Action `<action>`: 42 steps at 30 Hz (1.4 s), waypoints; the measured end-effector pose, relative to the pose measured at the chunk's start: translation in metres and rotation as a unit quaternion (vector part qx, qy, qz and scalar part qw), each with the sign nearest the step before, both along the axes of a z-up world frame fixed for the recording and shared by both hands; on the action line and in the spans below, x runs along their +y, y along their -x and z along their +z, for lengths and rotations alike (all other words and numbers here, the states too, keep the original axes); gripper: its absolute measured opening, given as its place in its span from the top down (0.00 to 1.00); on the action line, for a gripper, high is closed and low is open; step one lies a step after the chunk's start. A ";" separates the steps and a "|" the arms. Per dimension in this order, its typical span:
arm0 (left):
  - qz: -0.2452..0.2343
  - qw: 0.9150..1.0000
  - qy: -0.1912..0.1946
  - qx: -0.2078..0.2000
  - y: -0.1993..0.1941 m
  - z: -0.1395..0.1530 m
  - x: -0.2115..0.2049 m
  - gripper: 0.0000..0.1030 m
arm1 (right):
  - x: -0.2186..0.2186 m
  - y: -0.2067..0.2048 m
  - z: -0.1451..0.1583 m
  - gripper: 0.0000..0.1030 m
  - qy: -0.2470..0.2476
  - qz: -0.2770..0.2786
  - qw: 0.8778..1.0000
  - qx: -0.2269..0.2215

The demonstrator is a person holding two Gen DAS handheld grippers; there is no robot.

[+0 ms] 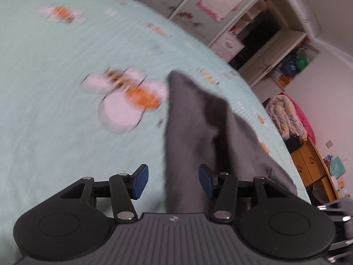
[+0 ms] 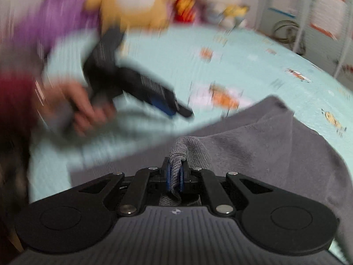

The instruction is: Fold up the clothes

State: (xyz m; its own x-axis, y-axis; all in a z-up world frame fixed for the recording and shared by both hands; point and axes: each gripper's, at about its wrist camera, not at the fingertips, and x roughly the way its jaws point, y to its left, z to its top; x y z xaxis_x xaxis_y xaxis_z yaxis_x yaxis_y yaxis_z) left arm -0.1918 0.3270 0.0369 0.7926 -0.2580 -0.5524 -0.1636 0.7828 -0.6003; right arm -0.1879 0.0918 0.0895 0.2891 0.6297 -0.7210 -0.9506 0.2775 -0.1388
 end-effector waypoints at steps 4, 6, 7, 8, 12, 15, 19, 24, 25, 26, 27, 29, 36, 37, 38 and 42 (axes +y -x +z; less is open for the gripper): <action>-0.001 1.000 0.016 -0.002 0.022 -0.009 -0.001 0.48 | 0.015 0.023 -0.034 0.94 0.075 0.042 0.995 -0.040; -0.002 1.000 0.025 -0.009 0.024 -0.008 -0.003 0.46 | 0.018 0.028 -0.040 0.94 0.091 0.048 0.993 -0.057; -0.005 1.000 0.028 -0.011 0.023 -0.008 -0.005 0.46 | 0.018 0.029 -0.037 0.94 0.090 0.048 0.993 -0.061; -0.008 0.999 0.030 -0.012 0.022 -0.008 -0.006 0.46 | 0.017 0.028 -0.034 0.93 0.085 0.045 0.993 -0.065; -0.016 0.999 0.030 -0.010 0.020 -0.011 -0.010 0.45 | 0.014 0.033 -0.036 0.82 0.088 0.054 0.991 -0.081; -0.016 0.999 0.035 -0.007 0.020 -0.014 -0.013 0.43 | 0.015 0.038 -0.045 0.66 0.096 0.063 0.988 -0.106; -0.024 0.999 0.033 -0.009 0.021 -0.011 -0.018 0.41 | -0.002 0.056 -0.034 0.39 0.071 0.069 0.991 -0.092; -0.056 0.998 0.030 -0.004 0.018 -0.008 -0.033 0.36 | -0.020 0.051 -0.030 0.38 0.027 0.023 0.998 -0.045; -0.060 0.998 0.028 0.003 0.018 -0.008 -0.037 0.35 | -0.023 0.049 -0.030 0.38 0.018 0.012 0.999 -0.035; -0.064 0.998 0.027 0.009 0.017 -0.007 -0.041 0.34 | -0.026 0.047 -0.030 0.38 0.010 0.001 1.000 -0.025; -0.068 0.997 0.030 0.014 0.016 -0.007 -0.045 0.34 | -0.029 0.045 -0.030 0.38 0.001 -0.011 1.000 -0.014; -0.068 0.997 0.035 0.019 0.019 -0.005 -0.047 0.34 | -0.036 0.041 -0.030 0.40 -0.017 -0.033 0.999 0.006; -0.089 0.992 -0.092 -0.020 0.051 0.028 -0.075 0.34 | -0.057 0.035 -0.034 0.43 -0.067 -0.119 0.990 0.039; -0.096 0.988 -0.119 -0.025 0.056 0.031 -0.084 0.34 | -0.060 0.037 -0.036 0.43 -0.070 -0.134 0.988 0.032; -0.109 0.983 -0.145 -0.034 0.061 0.034 -0.093 0.34 | -0.063 0.039 -0.039 0.43 -0.073 -0.149 0.986 0.025; -0.162 0.959 -0.224 -0.060 0.072 0.039 -0.135 0.34 | -0.068 0.041 -0.049 0.42 -0.082 -0.190 0.978 0.015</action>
State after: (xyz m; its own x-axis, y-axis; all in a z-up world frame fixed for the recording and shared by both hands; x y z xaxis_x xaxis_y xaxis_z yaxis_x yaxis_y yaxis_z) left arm -0.2633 0.1919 0.0761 0.7762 -0.2597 -0.5745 0.1810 0.9647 -0.1914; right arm -0.2288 0.0234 0.0409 0.5049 0.5888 -0.6312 -0.7779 0.6273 -0.0371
